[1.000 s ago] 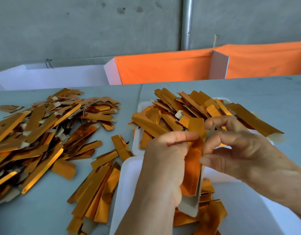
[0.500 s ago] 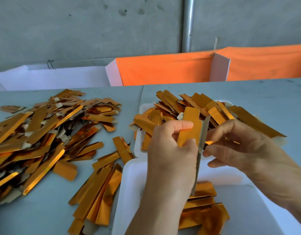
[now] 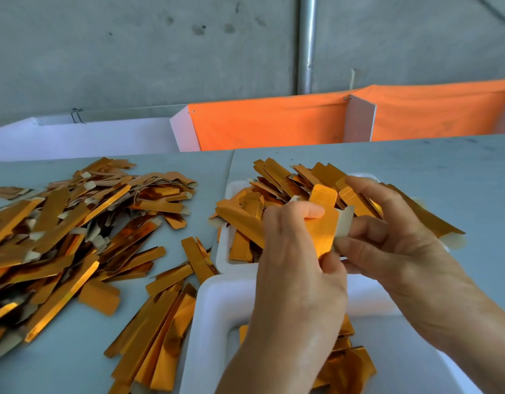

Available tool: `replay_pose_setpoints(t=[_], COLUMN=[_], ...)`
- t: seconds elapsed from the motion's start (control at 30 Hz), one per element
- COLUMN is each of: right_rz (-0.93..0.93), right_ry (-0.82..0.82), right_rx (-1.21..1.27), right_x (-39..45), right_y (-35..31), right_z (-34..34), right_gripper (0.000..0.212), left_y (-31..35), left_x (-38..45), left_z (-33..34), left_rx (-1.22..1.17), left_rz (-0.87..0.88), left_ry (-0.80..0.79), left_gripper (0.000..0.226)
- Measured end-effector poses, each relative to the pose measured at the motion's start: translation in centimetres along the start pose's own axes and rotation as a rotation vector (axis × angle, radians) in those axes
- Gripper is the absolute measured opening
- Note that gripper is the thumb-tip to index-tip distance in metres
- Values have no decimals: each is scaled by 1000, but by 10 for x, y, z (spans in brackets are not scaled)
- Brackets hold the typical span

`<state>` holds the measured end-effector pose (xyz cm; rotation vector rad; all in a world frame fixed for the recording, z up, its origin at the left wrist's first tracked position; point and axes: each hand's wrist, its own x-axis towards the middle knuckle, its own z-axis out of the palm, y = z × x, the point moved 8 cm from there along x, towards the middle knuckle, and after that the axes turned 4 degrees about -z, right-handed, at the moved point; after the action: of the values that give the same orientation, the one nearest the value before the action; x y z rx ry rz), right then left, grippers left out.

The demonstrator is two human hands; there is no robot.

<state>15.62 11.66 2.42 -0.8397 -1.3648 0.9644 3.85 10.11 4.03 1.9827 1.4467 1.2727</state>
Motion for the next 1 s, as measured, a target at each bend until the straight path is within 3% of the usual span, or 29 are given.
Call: replay_pose_setpoints(t=[0.2, 0.3, 0.6, 1.0], right_rz=[-36, -37, 19, -16], right_ry=[-29, -34, -83, -100], right_rx=[-155, -47, -13, -339], right_x=[-2, -2, 2, 4], right_y=[-5, -10, -5, -6], right_z=[-2, -2, -9, -19], right_gripper=[67, 52, 57, 15], left_y=[-6, -3, -2, -1], left_x=[0, 0, 2, 0], left_z=[7, 7, 4, 20], left_rx=[69, 77, 3, 212], left_rz=[-12, 14, 3, -6], left_ry=[-64, -78, -147, -368], left_gripper=[61, 59, 55, 38])
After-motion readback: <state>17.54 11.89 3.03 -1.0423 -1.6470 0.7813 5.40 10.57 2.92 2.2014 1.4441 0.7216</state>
